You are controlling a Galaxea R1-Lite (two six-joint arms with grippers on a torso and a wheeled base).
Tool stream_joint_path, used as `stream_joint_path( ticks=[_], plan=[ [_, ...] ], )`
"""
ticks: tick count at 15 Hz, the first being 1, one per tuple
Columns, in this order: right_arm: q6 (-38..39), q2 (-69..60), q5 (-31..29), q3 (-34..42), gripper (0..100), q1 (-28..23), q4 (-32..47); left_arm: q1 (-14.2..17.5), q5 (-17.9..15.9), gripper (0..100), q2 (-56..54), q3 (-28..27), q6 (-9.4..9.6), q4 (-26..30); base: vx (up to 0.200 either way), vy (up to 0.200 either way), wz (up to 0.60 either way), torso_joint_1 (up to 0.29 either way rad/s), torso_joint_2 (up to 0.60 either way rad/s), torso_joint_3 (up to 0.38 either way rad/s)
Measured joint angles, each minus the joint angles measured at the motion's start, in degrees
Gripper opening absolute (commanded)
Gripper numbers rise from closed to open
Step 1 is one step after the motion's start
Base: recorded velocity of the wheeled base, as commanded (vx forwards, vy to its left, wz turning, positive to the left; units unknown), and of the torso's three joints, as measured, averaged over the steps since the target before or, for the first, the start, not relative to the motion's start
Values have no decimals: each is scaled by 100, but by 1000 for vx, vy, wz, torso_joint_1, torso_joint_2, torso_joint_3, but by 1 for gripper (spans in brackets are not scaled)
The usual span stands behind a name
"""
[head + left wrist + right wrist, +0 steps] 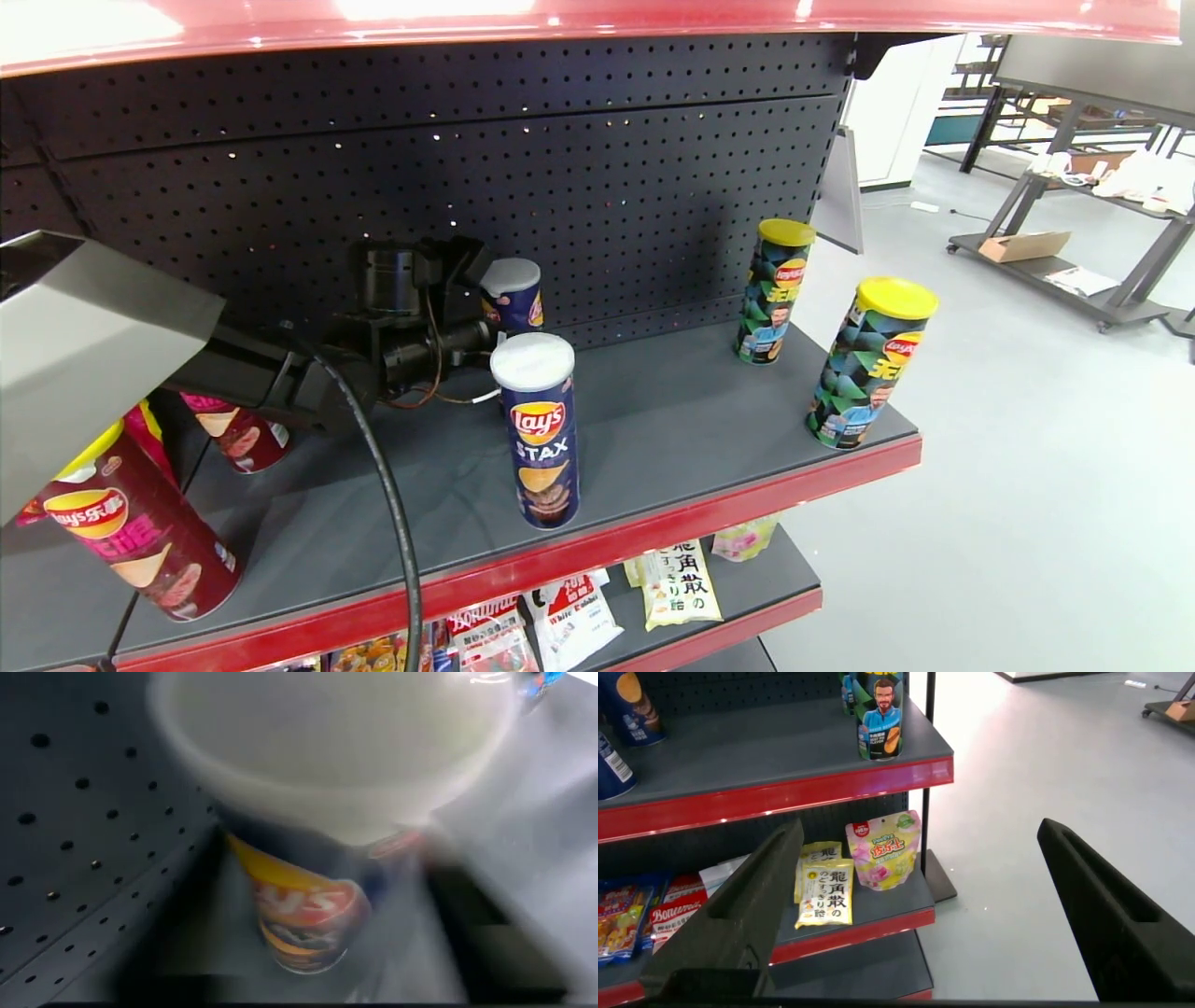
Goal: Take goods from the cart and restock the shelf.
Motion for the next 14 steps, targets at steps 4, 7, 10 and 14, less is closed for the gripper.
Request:
stream_joint_path(
  ticks=[4,7,10,14],
  plan=[
    [0,0,0,0,100,5,0,0,5,100,-57,11,-163,-17,0,0,0,0,0,0],
    [0,0,0,0,100,2,0,9,32,100,-201,168,-158,-9,0,0,0,0,0,0],
    [0,0,2,0,100,0,0,74,57,100,-471,560,-115,-13,0,0,0,0,0,0],
    [0,0,2,0,100,0,0,251,101,100,-964,1250,-101,32,0,0,0,0,0,0]
  ],
)
